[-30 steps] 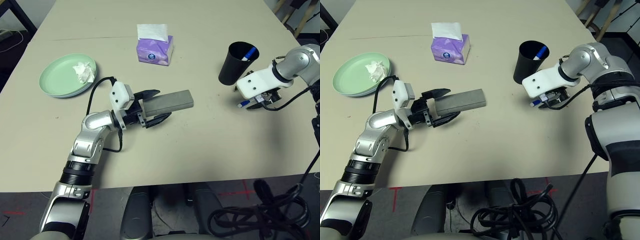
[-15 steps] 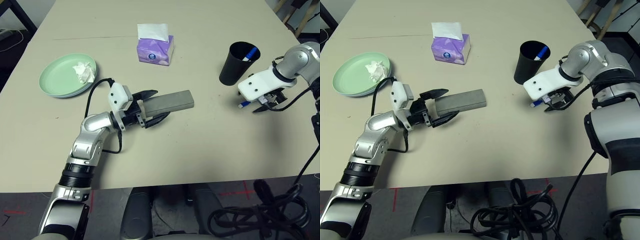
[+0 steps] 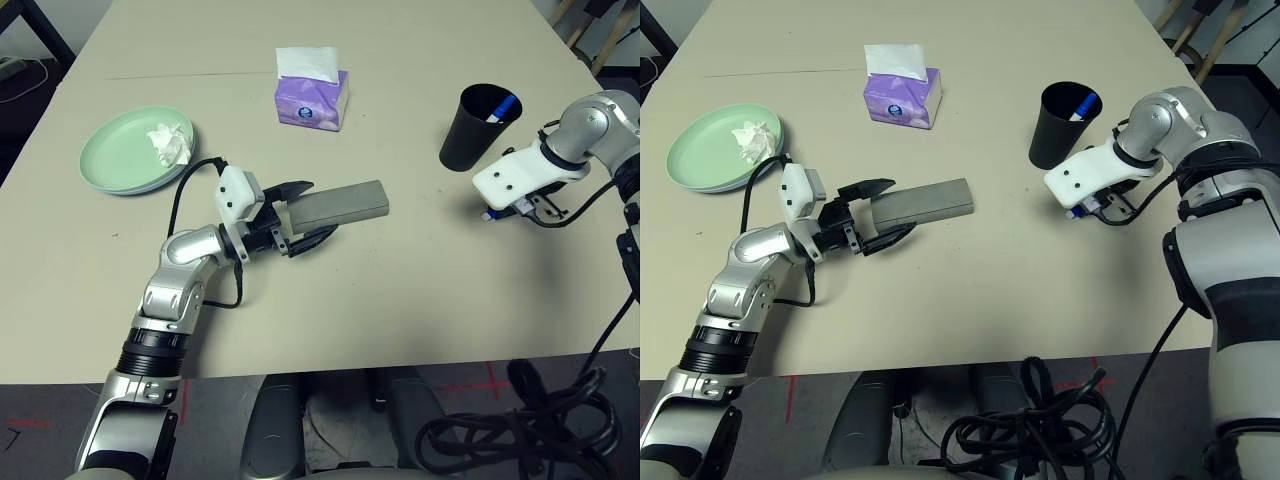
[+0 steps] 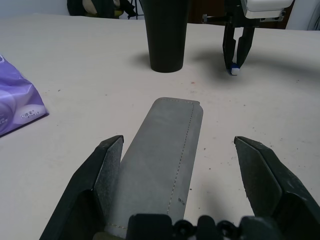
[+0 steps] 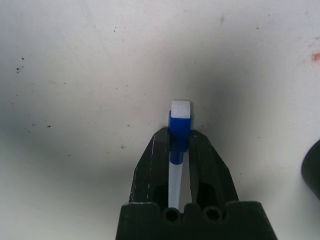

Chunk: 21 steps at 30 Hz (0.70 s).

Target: Organize and tidy the items on the table.

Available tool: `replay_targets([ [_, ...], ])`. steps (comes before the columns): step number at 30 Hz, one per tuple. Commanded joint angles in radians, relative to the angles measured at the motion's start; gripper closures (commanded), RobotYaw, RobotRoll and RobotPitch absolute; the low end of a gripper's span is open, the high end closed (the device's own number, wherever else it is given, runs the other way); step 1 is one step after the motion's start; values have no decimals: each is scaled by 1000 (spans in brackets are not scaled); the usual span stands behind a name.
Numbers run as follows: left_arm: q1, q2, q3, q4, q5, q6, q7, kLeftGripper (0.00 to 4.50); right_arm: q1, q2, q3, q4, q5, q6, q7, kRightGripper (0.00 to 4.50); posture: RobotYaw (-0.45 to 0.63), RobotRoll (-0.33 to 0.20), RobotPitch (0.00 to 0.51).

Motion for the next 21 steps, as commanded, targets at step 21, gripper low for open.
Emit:
replay_targets([
  [21, -102, 30, -11, 121, 10, -36, -92, 0, 310, 0, -354, -539, 1038, 1018, 120, 4106, 62, 0, 163],
])
